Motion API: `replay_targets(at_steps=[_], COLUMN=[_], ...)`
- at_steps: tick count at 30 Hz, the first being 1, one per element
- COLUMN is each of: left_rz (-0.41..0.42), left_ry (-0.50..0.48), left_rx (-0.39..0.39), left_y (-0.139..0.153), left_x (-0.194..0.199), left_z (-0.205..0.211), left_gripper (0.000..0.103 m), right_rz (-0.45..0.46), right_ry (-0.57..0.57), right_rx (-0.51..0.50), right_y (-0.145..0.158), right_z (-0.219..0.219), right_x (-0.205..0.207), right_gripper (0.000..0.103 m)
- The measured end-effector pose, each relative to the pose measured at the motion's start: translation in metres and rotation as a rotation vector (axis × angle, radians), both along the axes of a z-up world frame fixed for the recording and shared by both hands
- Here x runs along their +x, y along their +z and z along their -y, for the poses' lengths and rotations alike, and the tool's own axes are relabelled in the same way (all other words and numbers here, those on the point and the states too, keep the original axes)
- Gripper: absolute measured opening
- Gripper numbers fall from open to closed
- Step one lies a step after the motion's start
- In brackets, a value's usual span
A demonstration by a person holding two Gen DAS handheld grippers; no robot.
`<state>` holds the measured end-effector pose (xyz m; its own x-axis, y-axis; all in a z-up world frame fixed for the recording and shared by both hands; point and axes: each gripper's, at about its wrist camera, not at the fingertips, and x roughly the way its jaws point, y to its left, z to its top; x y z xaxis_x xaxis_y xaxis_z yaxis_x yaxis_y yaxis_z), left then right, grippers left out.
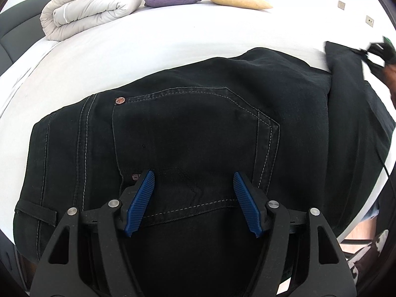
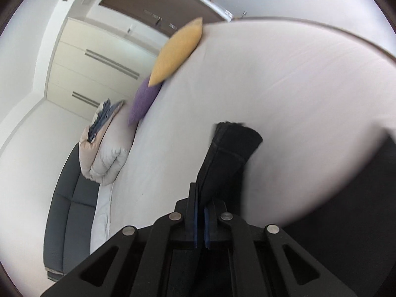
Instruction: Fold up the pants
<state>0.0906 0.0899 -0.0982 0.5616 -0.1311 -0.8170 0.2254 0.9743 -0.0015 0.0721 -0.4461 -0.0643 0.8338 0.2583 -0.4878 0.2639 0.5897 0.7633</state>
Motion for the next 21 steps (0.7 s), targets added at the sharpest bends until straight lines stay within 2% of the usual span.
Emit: replay_targets(at_steps=[2, 5, 9, 11, 15, 21], left_rz=[-0.005, -0.018, -0.04, -0.046, -0.055, -0.06], left_ry=[0.001, 0.006, 0.026, 0.036, 0.064, 0.102], left_rx=[-0.002, -0.004, -0.005, 0.002, 0.026, 0.009], left_y=[0.001, 0.003, 0.007, 0.009, 0.014, 0.018], left_x=[0.001, 0.003, 0.007, 0.008, 0.01, 0.009], left_z=[0.0, 0.001, 0.003, 0.004, 0.013, 0.016], left_gripper=[0.065, 0.065, 0.065, 0.065, 0.066, 0.069], right_rz=[-0.016, -0.068, -0.11, -0.111, -0.098, -0.097], right_ry=[-0.077, -0.155, -0.256, -0.287, -0.289, -0.308], right_rx=[0.035, 0.053, 0.098, 0.153, 0.118, 0.153], right_y=[-0.01, -0.03, -0.057, -0.068, -0.063, -0.077], right_z=[0.023, 0.04, 0.057, 0.062, 0.057, 0.059], right_x=[-0.055, -0.116, -0.166, -0.18, -0.182, -0.189], right_gripper=[0.005, 0.004, 0.004, 0.004, 0.004, 0.003])
